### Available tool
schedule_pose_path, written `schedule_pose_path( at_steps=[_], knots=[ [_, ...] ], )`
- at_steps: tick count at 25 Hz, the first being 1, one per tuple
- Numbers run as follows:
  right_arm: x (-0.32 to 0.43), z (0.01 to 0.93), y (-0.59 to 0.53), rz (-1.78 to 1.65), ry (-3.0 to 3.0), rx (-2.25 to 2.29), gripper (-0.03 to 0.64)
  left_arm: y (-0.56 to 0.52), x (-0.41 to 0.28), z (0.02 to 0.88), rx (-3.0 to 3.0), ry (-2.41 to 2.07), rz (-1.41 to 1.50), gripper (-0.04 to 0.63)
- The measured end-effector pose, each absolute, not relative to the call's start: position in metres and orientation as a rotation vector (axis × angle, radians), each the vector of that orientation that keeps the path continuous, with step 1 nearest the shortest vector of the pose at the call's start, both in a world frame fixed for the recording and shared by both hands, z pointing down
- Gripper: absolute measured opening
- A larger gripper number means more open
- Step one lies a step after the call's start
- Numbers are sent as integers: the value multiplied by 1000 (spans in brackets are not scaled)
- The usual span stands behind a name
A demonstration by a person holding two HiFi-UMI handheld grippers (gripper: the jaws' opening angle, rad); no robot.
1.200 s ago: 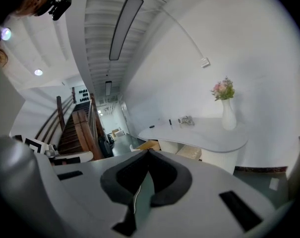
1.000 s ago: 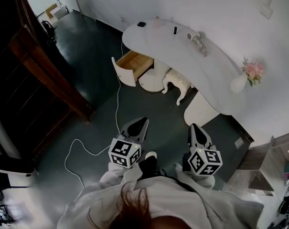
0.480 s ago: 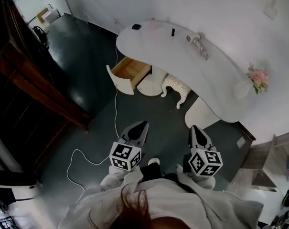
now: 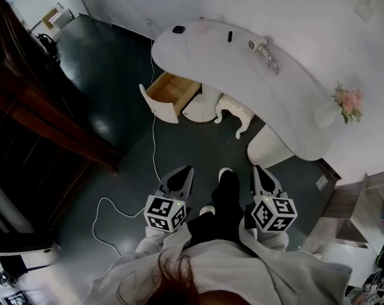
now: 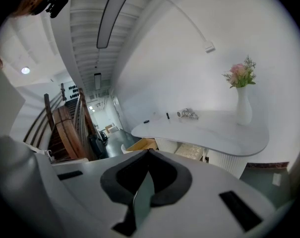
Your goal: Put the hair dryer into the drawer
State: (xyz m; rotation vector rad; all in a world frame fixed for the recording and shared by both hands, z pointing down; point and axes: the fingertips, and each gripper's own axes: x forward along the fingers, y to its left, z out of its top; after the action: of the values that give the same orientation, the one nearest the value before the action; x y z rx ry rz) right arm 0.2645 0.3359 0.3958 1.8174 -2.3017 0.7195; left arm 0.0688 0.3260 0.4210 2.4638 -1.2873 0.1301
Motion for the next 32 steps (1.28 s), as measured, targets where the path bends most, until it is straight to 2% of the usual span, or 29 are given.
schedule_pose_path(
  at_steps=[13,32],
  knots=[
    [267,408,268,731,-2328,1749,51,270,70,432,2415,-1335,127,23],
    [294,397,85,725,-2358,1714,51,90,100,419,2415,-1348,106,23]
  ],
)
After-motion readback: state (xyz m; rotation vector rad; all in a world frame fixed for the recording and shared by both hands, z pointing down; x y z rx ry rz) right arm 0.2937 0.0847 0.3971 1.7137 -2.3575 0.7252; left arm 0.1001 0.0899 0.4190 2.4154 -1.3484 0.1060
